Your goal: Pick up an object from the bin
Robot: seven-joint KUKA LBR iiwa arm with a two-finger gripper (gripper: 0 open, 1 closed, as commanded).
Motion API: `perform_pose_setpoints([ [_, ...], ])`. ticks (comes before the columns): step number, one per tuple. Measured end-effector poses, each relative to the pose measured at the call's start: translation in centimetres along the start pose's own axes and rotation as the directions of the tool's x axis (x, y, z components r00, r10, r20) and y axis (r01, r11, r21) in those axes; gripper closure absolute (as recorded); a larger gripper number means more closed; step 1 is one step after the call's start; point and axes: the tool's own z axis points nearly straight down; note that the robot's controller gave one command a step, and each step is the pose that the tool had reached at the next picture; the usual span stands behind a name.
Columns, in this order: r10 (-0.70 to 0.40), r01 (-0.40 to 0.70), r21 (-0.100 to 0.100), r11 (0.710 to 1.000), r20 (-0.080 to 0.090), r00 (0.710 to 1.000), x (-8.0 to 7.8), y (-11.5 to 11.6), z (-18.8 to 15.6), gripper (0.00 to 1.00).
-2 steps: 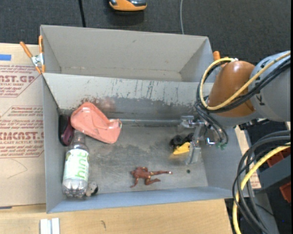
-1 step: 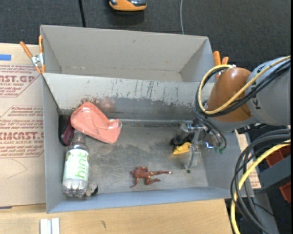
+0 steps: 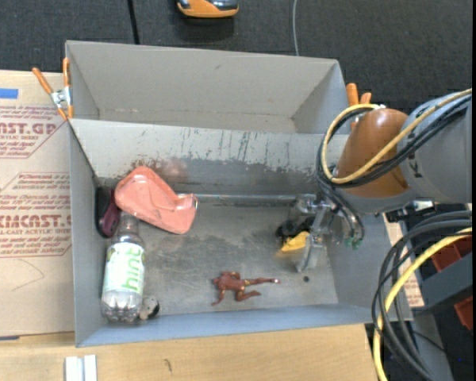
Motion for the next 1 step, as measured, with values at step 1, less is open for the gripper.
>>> perform_pose_setpoints([
  [1,-0.070,0.070,0.002,0.998,0.001,0.998,0.06,0.09,0.04,0.00],
])
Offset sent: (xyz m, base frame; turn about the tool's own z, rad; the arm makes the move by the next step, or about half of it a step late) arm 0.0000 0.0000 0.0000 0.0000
